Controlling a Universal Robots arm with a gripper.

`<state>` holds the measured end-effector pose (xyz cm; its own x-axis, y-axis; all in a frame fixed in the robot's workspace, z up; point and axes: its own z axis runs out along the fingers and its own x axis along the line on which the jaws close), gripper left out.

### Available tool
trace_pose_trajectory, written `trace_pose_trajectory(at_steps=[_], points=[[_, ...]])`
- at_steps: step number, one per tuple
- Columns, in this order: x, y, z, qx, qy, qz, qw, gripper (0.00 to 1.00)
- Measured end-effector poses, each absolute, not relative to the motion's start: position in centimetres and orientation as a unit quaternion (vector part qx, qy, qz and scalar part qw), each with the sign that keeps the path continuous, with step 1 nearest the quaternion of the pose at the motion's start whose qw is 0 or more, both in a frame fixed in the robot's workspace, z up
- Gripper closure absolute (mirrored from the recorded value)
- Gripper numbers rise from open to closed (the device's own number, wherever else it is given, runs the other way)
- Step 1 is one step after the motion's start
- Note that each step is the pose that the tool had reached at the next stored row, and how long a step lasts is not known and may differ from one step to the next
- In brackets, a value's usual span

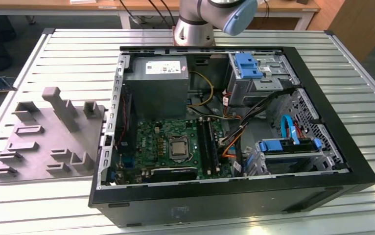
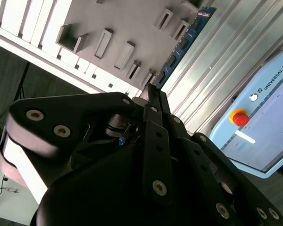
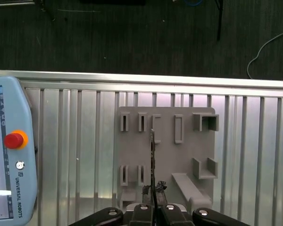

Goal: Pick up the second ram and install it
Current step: 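Pick up the second ram and move it above second insertion slot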

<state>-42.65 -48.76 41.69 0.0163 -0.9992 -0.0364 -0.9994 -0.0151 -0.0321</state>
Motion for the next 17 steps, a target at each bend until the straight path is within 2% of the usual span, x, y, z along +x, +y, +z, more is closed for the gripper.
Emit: trace_pose_trajectory(at_steps=[17], points=[[-37.0, -48.8, 41.6, -0.712, 0.701, 0.002, 0.024, 0.87]])
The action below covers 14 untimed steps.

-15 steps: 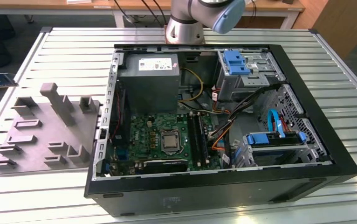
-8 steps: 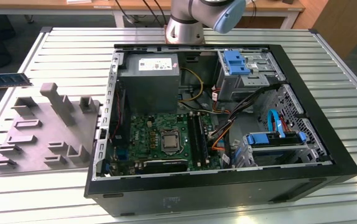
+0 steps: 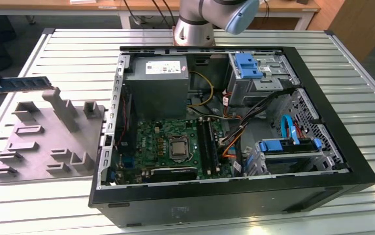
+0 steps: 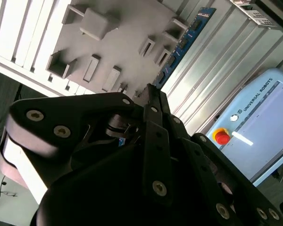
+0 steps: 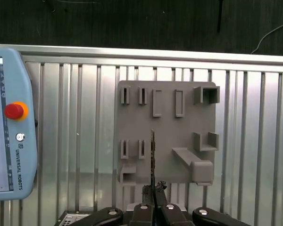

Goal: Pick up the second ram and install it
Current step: 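Pick up the second ram and move it above second insertion slot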

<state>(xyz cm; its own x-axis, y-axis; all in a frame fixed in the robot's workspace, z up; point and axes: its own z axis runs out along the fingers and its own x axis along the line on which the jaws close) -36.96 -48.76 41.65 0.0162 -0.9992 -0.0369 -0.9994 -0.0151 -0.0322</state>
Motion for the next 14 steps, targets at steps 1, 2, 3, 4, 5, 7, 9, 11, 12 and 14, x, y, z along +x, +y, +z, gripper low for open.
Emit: trace_pose_trajectory(at_steps=[1, 2, 3, 4, 5, 7, 9, 11, 12, 14], points=[[-36.6, -48.8, 41.6, -0.712, 0.701, 0.002, 0.024, 0.87], [-36.2, -48.8, 41.6, -0.712, 0.701, 0.002, 0.024, 0.87], [-35.8, -48.8, 41.6, -0.712, 0.701, 0.002, 0.024, 0.87], [-35.3, -48.8, 41.6, -0.712, 0.701, 0.002, 0.024, 0.87], [-34.9, -48.8, 41.6, -0.712, 0.701, 0.002, 0.024, 0.87], [-34.1, -48.8, 41.6, -0.712, 0.701, 0.002, 0.024, 0.87], [-33.1, -48.8, 41.6, -0.712, 0.701, 0.002, 0.024, 0.87], [-32.2, -48.8, 41.6, -0.712, 0.701, 0.002, 0.024, 0.87], [-31.8, -48.8, 41.6, -0.712, 0.701, 0.002, 0.024, 0.87], [-30.9, -48.8, 41.6, -0.712, 0.701, 0.002, 0.024, 0.87]])
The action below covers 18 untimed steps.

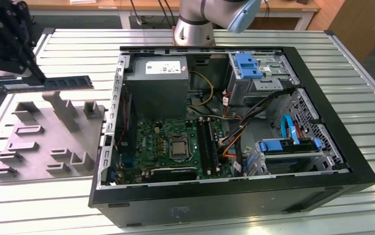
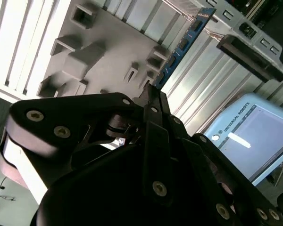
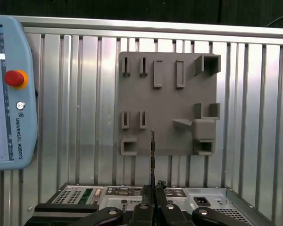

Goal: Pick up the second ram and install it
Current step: 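Pick up the second ram and move it above second insertion slot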

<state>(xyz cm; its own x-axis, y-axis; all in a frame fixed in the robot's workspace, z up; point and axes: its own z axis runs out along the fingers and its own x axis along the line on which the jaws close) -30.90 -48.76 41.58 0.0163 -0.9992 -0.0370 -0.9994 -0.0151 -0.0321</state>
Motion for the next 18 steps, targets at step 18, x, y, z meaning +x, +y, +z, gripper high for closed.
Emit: trace_pose_trajectory(at_steps=[18], points=[[-22.9, -48.8, 41.5, -0.712, 0.701, 0.002, 0.024, 0.87]])
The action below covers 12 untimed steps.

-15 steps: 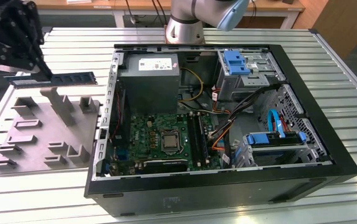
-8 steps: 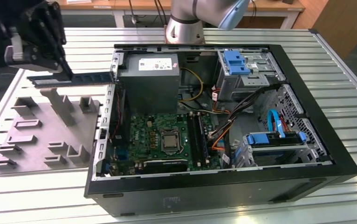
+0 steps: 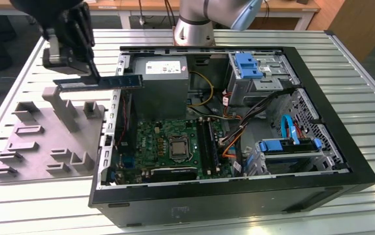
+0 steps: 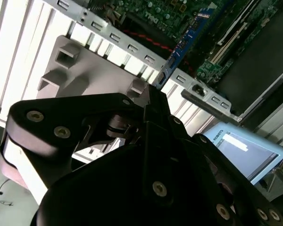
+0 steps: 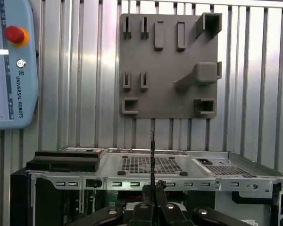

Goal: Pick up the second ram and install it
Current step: 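Pick up the second ram and move it above second insertion slot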

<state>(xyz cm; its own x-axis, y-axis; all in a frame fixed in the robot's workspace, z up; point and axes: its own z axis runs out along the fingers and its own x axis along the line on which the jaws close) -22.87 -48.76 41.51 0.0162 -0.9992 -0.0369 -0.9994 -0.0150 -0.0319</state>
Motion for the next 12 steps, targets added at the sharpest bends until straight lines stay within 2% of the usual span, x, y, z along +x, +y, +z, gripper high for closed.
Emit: trace_pose_trajectory(at_steps=[12], points=[[-17.4, -48.8, 41.4, -0.712, 0.701, 0.002, 0.024, 0.87]])
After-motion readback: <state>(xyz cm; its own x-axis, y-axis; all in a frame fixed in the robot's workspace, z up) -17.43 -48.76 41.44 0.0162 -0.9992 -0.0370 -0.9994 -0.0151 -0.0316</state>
